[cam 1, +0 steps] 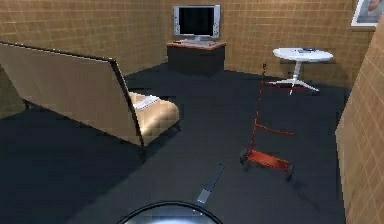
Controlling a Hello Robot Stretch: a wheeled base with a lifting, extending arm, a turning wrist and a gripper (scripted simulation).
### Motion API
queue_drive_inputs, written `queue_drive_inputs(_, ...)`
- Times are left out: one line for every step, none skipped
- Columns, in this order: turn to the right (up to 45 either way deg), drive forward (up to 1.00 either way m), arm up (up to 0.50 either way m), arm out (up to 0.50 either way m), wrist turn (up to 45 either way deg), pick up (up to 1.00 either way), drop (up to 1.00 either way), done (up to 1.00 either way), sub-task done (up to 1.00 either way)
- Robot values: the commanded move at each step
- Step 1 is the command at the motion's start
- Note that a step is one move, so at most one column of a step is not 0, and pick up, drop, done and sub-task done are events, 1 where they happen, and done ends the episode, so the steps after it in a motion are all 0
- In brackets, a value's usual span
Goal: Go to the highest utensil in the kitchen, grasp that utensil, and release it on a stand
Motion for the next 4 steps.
queue_drive_inputs(0.0, 1.00, 0.00, 0.00, 0.0, 0.00, 0.00, 0.00, 0.00)
queue_drive_inputs(3.0, 0.00, 0.00, 0.00, 0.0, 0.00, 0.00, 0.00, 0.00)
queue_drive_inputs(0.0, 0.65, 0.00, 0.00, 0.0, 0.00, 0.00, 0.00, 0.00)
queue_drive_inputs(27.0, 0.00, 0.00, 0.00, 0.0, 0.00, 0.00, 0.00, 0.00)
